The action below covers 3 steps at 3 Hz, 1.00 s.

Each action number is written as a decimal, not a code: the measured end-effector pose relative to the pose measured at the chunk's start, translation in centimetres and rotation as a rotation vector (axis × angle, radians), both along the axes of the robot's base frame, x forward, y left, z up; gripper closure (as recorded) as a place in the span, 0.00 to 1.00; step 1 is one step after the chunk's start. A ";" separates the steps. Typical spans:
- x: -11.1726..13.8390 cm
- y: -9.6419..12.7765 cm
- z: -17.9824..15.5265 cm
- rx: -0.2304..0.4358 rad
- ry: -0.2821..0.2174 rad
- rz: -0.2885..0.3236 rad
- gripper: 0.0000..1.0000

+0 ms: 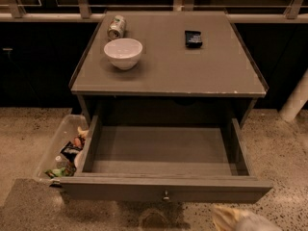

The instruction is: Open top drawer

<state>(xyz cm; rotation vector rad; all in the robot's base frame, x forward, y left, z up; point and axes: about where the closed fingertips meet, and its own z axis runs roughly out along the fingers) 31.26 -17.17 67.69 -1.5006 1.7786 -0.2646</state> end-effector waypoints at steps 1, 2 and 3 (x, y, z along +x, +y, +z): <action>-2.9 -0.8 0.7 0.033 -0.020 -0.023 0.81; -2.9 -0.8 0.7 0.034 -0.021 -0.023 0.58; -2.9 -0.8 0.7 0.034 -0.021 -0.023 0.34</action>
Offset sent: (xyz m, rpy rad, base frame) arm -0.0307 -0.0090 0.0062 0.0313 -0.0192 -0.0247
